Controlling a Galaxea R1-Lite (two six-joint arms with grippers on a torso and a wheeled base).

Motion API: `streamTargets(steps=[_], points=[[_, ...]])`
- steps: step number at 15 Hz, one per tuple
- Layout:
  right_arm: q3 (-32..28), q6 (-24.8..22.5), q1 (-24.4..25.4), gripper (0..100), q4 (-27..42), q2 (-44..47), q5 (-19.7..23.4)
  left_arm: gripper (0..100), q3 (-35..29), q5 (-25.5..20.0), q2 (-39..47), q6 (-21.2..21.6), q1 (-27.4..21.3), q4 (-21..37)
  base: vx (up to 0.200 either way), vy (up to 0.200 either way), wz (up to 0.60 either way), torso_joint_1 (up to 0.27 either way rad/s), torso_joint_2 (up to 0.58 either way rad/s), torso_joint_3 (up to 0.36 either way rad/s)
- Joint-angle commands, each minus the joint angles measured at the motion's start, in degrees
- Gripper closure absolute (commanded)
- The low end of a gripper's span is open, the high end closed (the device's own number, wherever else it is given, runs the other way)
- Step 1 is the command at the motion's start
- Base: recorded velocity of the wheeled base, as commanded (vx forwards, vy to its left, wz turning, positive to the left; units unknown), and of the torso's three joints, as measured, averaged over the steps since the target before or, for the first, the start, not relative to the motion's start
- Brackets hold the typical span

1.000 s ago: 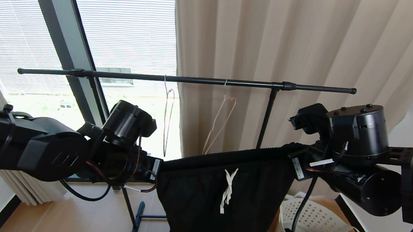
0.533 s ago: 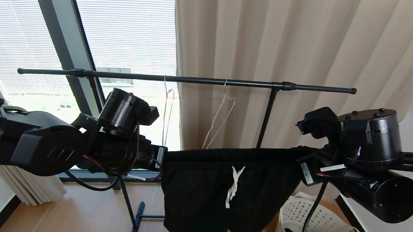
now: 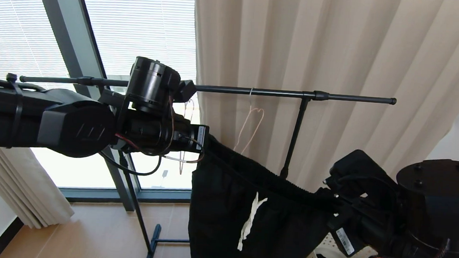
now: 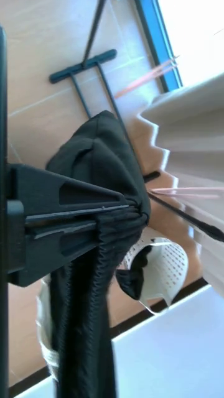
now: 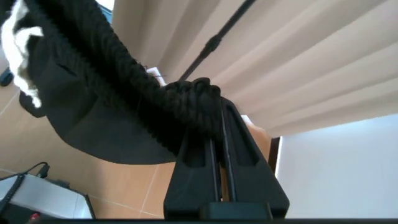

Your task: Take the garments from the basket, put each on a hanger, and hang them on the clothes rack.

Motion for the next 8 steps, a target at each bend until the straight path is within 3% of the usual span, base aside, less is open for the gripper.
streamTargets(steps=[1,6,8], points=[[0.3,0.2,4.6,100,-0.1,-0.4,0.3,100,-6.8,-0.6,5.2,0.0,-1.2,0.1,0.000,0.000,0.00,0.000,0.00,0.000],[0.3,1.2,11.9,100,-0.8,1.0,0.5,100,-15.4,-0.6,9.6,-0.1,-3.5,0.1,0.000,0.000,0.00,0.000,0.00,0.000],[-1.4,5.1,14.1,100,-0.9,3.7,0.4,100,-16.0,-0.6,9.8,0.0,-4.6,0.1,0.000,0.000,0.00,0.000,0.00,0.000]])
